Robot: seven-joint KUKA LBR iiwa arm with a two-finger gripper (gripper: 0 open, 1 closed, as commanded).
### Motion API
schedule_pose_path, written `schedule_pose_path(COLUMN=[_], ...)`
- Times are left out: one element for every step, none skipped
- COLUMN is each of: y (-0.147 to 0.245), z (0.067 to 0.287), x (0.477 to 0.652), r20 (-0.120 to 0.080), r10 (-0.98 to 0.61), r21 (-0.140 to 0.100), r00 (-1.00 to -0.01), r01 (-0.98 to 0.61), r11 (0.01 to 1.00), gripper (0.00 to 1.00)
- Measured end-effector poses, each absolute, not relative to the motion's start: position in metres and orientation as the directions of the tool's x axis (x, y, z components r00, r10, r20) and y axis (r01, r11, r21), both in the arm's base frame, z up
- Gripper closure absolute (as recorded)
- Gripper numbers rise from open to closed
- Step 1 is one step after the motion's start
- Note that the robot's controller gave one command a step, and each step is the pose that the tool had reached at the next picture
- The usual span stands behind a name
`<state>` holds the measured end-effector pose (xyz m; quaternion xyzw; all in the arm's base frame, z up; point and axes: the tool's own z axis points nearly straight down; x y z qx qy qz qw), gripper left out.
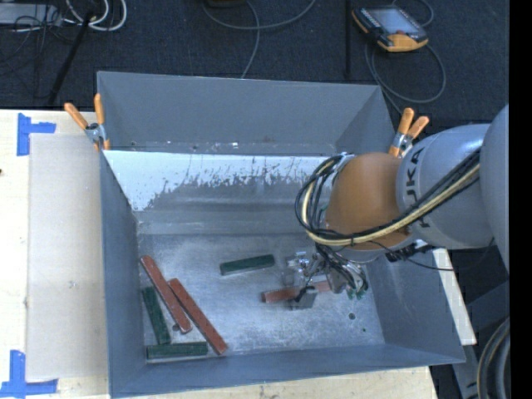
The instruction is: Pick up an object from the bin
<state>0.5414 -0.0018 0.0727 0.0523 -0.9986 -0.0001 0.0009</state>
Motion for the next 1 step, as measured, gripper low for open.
schedule_pose_path(y=[-0.042], z=[0.2159], x=[0.5596], r20=[-0.01], r10=[-0.085], r21=[-0.002], r00=[-0.996], r01=[-0.085], r11=[0.996], gripper=[1.0])
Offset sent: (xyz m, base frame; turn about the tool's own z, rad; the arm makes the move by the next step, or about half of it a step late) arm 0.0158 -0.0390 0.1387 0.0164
